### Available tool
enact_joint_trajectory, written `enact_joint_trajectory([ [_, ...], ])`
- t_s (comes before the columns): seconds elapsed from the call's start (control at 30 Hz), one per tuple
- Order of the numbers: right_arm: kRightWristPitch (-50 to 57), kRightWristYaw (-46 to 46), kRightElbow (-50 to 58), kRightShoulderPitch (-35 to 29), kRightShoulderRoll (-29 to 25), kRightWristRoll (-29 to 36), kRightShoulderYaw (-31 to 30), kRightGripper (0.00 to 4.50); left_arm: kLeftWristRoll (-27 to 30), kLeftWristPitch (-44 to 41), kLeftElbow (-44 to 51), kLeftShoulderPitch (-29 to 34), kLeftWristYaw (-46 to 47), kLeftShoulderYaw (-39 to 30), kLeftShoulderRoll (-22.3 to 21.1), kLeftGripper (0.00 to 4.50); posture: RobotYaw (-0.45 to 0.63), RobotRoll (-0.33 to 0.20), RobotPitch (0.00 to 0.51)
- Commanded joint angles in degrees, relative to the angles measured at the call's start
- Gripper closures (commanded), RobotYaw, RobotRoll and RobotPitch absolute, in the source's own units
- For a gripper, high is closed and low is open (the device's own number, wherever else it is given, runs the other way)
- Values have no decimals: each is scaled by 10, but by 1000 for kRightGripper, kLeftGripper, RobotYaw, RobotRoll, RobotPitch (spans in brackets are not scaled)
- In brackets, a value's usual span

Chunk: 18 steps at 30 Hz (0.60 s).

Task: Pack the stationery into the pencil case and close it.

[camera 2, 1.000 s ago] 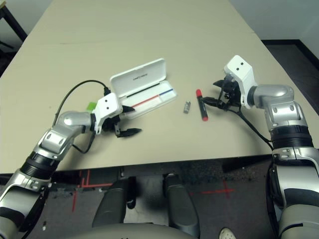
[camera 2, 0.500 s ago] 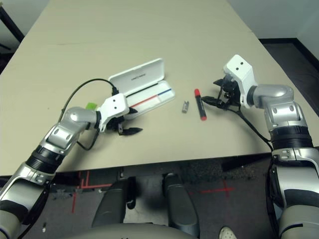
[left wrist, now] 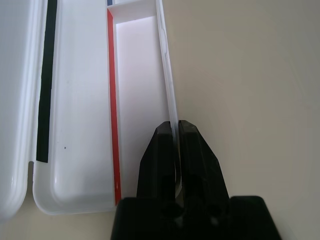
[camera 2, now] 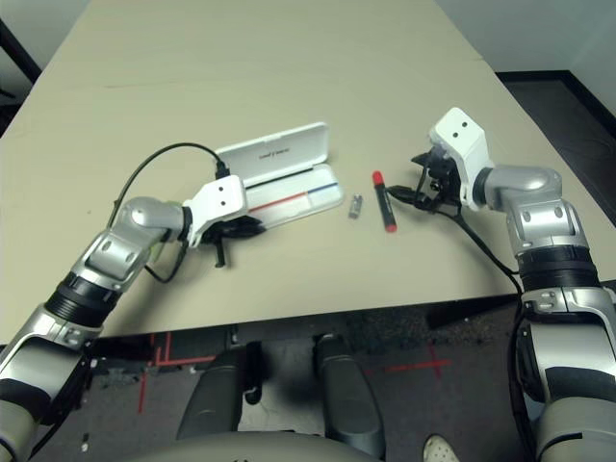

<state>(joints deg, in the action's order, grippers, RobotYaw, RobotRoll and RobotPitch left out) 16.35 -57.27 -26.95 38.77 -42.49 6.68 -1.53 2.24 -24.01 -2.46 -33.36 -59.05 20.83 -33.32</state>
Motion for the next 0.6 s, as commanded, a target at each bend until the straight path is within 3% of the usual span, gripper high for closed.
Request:
enact_joint_trajectory([
  [0.03, -6, -3, 2, -6, 2, -2, -1, 0, -2, 9, 13, 18, -30, 3, -29, 4467, -34, 0, 196],
  [0.27, 10, -45, 19, -14, 1, 11, -9, 0, 19, 42, 96, 78, -75, -11, -92, 4467, -22, 0, 197],
  [0.6, 67, -140, 76, -34, -15, 35, -29, 0, 33, 33, 165, 134, -77, -24, -119, 4467, 4, 0, 202],
])
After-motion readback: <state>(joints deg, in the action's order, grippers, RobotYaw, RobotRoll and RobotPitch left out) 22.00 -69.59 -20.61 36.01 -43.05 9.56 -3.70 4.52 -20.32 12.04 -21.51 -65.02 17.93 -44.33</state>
